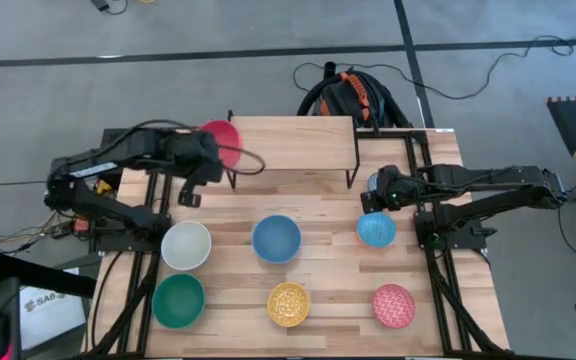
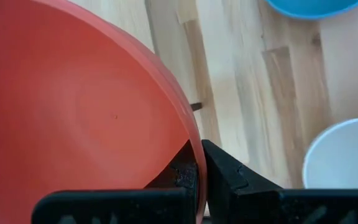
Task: Place and stack bowls onto a shelf
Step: Put the orange bowl on the shelf, then stack the blue bowl on top of the orange bowl on the shelf
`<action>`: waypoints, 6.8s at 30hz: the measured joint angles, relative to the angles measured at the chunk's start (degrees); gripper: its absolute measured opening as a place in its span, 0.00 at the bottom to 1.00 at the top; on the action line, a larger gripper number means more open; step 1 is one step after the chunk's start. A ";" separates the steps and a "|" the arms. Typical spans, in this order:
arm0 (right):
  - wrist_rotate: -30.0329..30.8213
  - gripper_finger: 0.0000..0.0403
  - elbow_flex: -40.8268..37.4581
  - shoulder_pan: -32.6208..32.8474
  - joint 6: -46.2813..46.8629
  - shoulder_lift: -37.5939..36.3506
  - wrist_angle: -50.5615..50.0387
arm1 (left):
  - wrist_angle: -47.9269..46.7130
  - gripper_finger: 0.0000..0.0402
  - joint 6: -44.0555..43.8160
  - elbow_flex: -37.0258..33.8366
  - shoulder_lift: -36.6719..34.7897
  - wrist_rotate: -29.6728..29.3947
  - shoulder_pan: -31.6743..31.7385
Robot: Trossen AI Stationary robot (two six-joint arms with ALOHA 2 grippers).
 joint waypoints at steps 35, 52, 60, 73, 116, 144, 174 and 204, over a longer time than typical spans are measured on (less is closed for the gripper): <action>3.44 0.38 0.00 6.34 3.65 0.00 0.44 | 9.54 0.01 20.16 9.58 21.85 12.22 19.93; 5.11 0.48 0.00 3.43 2.13 0.00 0.10 | 9.96 0.25 14.31 9.53 23.49 8.74 19.76; 5.31 0.48 0.00 -0.57 -1.40 0.46 -1.51 | 9.84 0.42 4.16 9.53 19.11 4.78 18.13; 1.99 0.48 0.00 0.56 -5.75 0.99 -0.15 | 12.77 0.46 -32.33 7.95 5.19 6.09 4.19; -4.18 0.44 17.49 5.95 -5.84 52.97 35.79 | 4.30 0.46 -108.61 -11.72 5.20 -9.58 -37.58; 14.51 0.07 33.63 16.95 -1.87 48.30 13.95 | 42.11 0.46 -85.09 -20.30 5.13 -2.33 -27.28; 12.11 0.47 42.01 15.75 -9.12 44.11 8.93 | 32.13 0.00 -76.19 -19.79 3.79 -3.00 -25.06; 13.35 0.68 41.71 5.28 -22.50 23.89 -12.48 | 19.21 0.00 -47.55 15.71 12.85 2.09 23.87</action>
